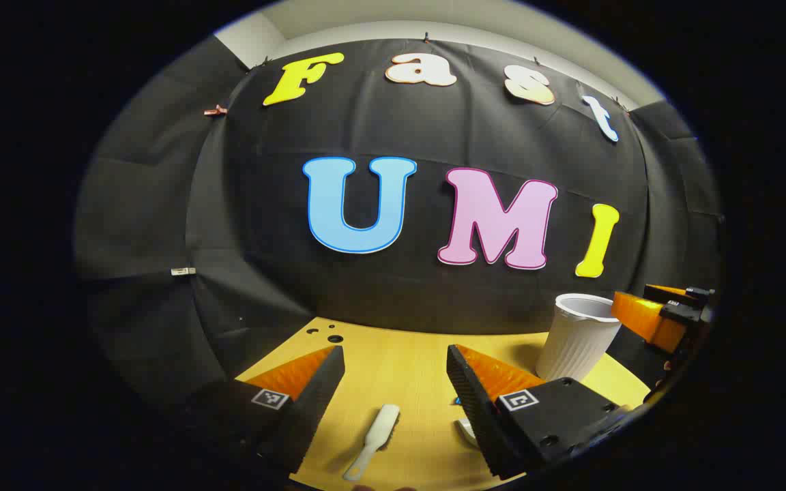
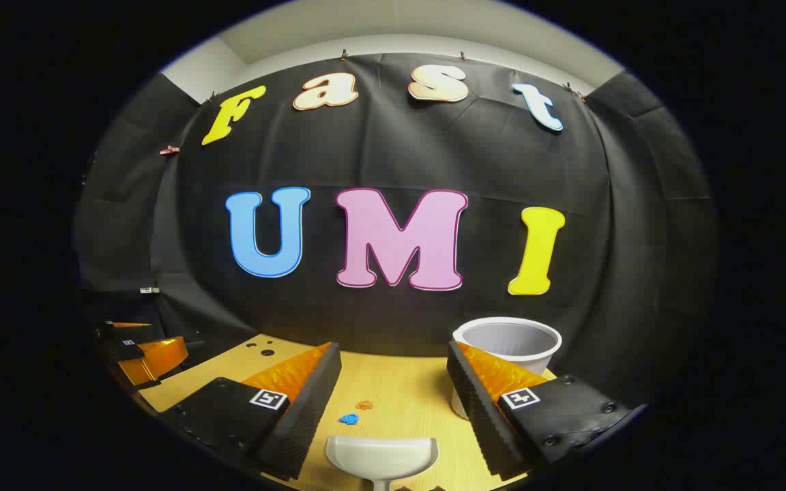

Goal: Pick up the small broom and dustpan from the desktop, sweep the trash into the dustpan with the broom, and then empty the trash into the garbage bin.

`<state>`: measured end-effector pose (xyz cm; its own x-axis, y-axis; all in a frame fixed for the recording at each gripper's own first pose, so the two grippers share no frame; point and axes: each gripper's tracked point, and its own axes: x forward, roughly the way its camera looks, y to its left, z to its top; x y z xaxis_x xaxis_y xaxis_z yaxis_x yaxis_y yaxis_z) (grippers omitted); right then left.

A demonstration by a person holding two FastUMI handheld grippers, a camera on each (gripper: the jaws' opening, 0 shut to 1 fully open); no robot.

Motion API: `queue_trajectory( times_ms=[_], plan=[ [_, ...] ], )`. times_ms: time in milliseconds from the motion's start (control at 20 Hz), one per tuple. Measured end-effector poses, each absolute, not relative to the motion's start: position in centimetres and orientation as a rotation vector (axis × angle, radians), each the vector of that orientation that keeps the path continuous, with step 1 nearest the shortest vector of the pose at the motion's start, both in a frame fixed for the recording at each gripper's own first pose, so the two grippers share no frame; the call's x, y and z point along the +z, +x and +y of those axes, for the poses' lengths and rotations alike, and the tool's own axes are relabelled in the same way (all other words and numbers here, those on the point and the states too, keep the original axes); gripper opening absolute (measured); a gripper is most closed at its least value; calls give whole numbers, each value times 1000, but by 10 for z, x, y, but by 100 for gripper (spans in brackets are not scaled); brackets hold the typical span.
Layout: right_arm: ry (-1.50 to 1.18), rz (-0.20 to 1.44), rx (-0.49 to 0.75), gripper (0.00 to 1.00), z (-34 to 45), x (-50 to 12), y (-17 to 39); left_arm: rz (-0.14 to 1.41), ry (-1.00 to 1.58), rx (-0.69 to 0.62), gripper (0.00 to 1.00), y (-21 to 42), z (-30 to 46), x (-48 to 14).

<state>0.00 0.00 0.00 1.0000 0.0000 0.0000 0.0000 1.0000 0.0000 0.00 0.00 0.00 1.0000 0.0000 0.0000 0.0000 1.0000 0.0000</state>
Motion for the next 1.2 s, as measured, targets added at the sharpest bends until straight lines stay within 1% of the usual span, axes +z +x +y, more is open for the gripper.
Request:
queue_trajectory(
  times_ms=[200, 350, 600, 700, 850, 1050, 1200],
  plan=[
    [13, 9, -18, 97, -12, -3, 2, 38, -13, -29, 96, 6, -8, -10],
    [39, 25, 18, 97, -7, -8, 2, 56, -12, -52, 96, 7, -12, -14],
    [53, 8, 24, 98, -12, -1, 5, 69, -3, -71, 96, 8, -13, -19],
    [54, 26, 28, 98, -12, -7, 4, 81, 5, -83, 96, 9, -13, -23],
    [58, 70, 36, 98, -13, -20, -1, 139, -17, -117, 96, 14, -11, -40],
    [56, 108, 39, 98, -14, -33, -5, 280, -49, -47, 96, 23, 22, -83],
    [54, 140, 44, 98, -12, -44, -5, 386, -77, -23, 96, 30, 40, -117]
  ],
)
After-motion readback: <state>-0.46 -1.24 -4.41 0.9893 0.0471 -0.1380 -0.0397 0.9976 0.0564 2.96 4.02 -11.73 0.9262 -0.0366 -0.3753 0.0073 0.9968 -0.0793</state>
